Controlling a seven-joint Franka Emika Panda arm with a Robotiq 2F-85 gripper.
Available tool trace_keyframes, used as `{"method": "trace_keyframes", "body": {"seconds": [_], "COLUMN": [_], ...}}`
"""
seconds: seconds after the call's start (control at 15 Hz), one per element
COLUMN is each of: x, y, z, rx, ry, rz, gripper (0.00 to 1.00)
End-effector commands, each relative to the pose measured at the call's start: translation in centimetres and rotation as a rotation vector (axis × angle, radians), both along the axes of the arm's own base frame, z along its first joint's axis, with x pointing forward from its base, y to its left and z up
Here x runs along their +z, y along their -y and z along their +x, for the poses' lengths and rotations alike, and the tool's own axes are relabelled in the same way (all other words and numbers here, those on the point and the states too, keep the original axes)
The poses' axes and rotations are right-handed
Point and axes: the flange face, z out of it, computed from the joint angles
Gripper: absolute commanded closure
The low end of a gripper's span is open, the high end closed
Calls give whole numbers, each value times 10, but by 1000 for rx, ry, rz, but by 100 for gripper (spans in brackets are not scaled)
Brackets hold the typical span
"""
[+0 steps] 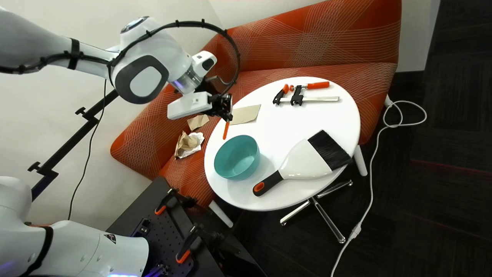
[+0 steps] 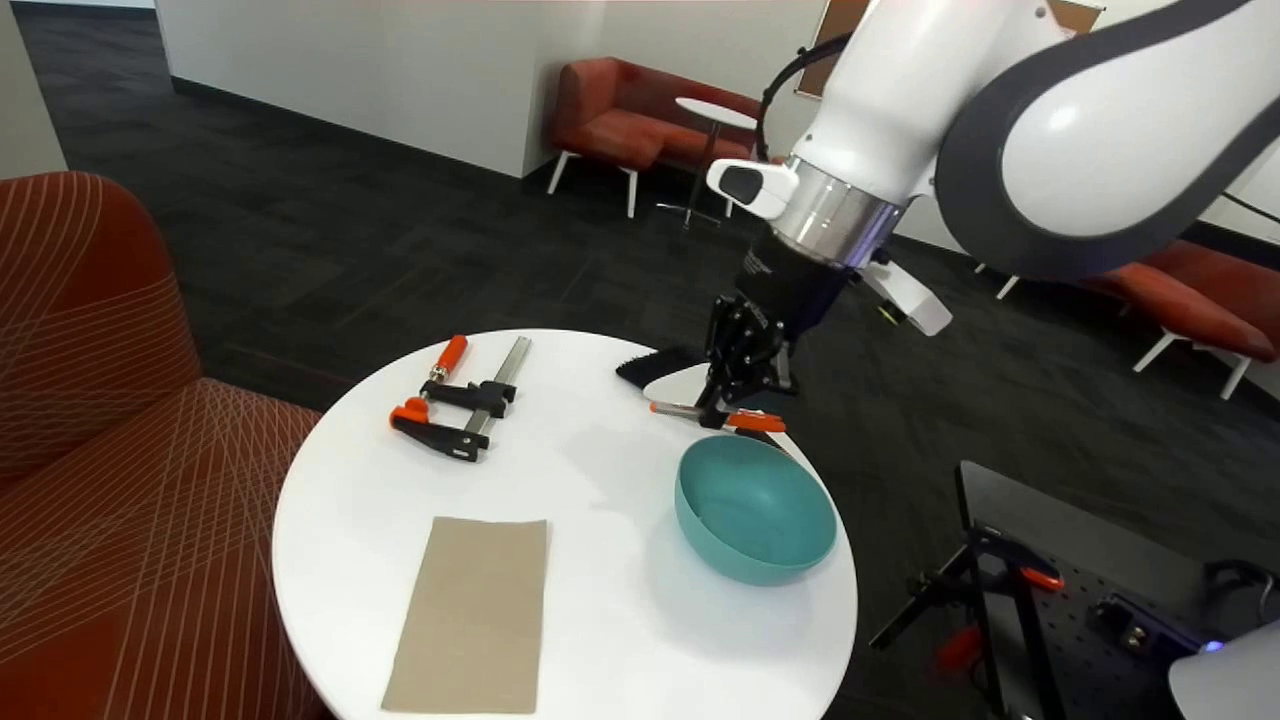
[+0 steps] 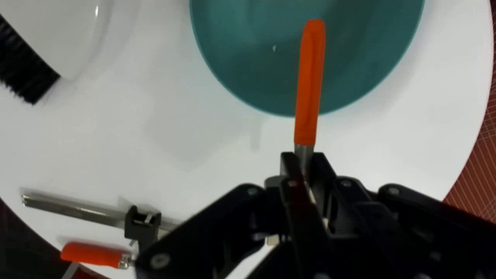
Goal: Put the marker in the bowl
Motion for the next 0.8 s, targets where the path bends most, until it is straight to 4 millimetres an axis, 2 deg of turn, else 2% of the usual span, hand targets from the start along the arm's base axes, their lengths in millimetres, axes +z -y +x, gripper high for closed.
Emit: {"method": "trace_keyframes", "body": {"seconds": [0.0,0.2,0.47,0.53,0.6,0.73], "x": [-23,-49,-67,-70,-71,-72], "y": [25,38,42,43,43,43], "z": [-36,-56,-66,-68,-68,-68], "rx": [-116,-185,-233,-236,-239,-252], "ry": [21,0,-15,-15,-13,-7], "rz": [7,15,32,30,34,37], "gripper": [97,97,97,62,61,48]}}
